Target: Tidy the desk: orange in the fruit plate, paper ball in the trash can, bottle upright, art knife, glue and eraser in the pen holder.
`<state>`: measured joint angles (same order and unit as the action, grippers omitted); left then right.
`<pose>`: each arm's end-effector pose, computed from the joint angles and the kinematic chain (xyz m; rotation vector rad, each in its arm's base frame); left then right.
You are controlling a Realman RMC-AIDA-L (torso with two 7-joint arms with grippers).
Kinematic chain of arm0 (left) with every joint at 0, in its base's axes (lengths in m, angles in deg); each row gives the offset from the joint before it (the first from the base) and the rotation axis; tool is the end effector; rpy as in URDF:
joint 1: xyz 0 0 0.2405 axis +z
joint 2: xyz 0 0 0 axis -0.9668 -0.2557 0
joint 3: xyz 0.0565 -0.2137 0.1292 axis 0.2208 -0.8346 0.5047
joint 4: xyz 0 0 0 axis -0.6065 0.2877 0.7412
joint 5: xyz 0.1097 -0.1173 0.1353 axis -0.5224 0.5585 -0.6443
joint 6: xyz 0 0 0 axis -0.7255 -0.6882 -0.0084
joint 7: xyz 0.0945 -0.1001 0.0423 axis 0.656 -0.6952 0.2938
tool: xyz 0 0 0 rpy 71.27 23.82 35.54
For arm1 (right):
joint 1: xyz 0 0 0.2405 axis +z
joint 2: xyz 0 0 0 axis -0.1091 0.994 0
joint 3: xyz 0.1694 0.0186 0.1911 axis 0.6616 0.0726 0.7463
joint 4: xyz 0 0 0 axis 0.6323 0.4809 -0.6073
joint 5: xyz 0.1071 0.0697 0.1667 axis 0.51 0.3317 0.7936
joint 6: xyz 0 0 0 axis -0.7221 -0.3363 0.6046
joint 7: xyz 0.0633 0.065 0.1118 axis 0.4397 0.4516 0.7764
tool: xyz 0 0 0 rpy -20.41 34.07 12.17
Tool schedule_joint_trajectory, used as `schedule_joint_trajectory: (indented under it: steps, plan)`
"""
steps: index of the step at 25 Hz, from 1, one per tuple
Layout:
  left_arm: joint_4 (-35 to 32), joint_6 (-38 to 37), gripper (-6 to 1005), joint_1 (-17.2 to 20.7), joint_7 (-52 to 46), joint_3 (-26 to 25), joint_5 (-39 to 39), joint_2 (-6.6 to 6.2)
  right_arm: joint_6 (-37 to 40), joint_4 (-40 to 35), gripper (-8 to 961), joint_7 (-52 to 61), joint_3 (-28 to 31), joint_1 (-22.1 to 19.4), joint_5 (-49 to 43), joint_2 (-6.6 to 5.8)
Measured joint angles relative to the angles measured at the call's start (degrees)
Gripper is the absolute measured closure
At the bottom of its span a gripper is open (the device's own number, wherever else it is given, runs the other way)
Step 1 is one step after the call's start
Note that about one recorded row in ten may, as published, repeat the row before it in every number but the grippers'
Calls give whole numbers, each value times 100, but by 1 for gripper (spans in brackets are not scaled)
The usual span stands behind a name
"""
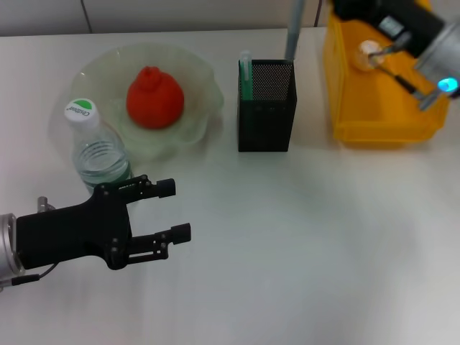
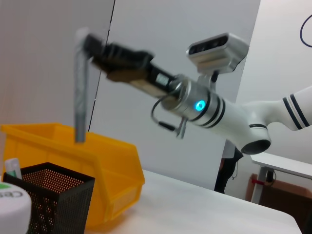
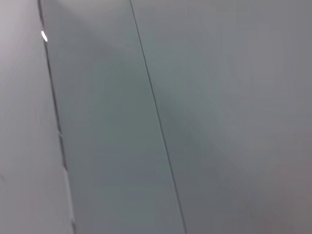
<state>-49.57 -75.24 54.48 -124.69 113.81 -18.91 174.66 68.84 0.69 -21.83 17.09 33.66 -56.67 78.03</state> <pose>-0.2889 0.2553 -0.0124 -2.7613 -0.4803 -0.9937 0.1946 0.3947 -0.0069 -2.1673 0.4923 1.2689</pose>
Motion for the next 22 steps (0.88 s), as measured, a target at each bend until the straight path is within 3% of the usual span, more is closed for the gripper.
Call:
schedule_joint_trajectory:
  steps: [3, 8, 10, 12, 13, 15, 17, 18, 19, 22]
  plan:
    - [0, -5, 224, 18, -1, -6, 0, -1, -536, 371, 823, -235, -269, 150, -11, 2]
    - [0, -90, 225, 74, -9, -197, 54, -1, -554, 306, 824, -110, -625, -15, -11, -20]
    - [0, -225, 225, 94, -9, -333, 58, -3, -454, 256, 763, -41, -660, -85, -10, -32]
    - [0, -372, 225, 98, -17, -376, 60, -21, 34, -164, 689, 316, -796, -411, -15, -69]
    - [0, -451, 225, 99, -33, -382, 62, -39, 667, -849, 651, 750, -900, -856, -157, -136]
    - [-8, -604, 224, 102, -102, -387, 64, -83, 955, -1202, 577, 956, -928, -1063, -282, -178]
    - [-29, -762, 224, 106, -187, -391, 65, -145, 1779, -1973, 495, 1387, -905, -1547, -781, -318]
    - [-40, -935, 224, 108, -281, -393, 63, -232, 2593, -2431, 450, 1575, -784, -1926, -1418, -487]
    - [-40, -935, 224, 108, -281, -393, 63, -232, 2593, -2431, 405, 1575, -784, -1926, -1418, -487]
    - [-126, -1219, 224, 110, -433, -395, 27, -336, 3367, -2523, 303, 1593, -281, -2216, -2553, -617]
